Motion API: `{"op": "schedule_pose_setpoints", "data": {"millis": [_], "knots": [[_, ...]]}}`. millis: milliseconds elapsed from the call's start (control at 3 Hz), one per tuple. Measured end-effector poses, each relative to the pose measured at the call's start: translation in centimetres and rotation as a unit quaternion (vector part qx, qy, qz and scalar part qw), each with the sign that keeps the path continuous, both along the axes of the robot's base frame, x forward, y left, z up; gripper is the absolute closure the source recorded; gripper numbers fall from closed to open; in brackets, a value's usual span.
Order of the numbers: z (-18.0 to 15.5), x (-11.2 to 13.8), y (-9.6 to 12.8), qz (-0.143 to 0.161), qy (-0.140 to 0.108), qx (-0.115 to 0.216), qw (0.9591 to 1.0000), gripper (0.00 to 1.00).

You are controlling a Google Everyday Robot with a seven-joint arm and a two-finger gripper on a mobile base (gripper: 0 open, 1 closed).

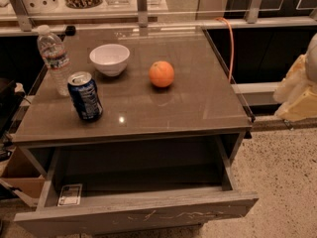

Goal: Close top drawer

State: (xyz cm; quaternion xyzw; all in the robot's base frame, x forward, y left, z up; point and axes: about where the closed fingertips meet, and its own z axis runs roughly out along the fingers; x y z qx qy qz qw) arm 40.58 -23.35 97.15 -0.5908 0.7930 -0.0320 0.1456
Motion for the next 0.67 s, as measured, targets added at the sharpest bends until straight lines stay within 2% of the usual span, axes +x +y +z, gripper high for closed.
{"op": "schedule_pose_setpoints", "data": {"millis": [333,667], "knots": [[-1.3,-3.4,-0.6,-0.011,0.003,0.026,0.9996,0.95],[-3.5,-6.2,-0.2,-0.018,0.019,0.063,0.9977,1.00]]}}
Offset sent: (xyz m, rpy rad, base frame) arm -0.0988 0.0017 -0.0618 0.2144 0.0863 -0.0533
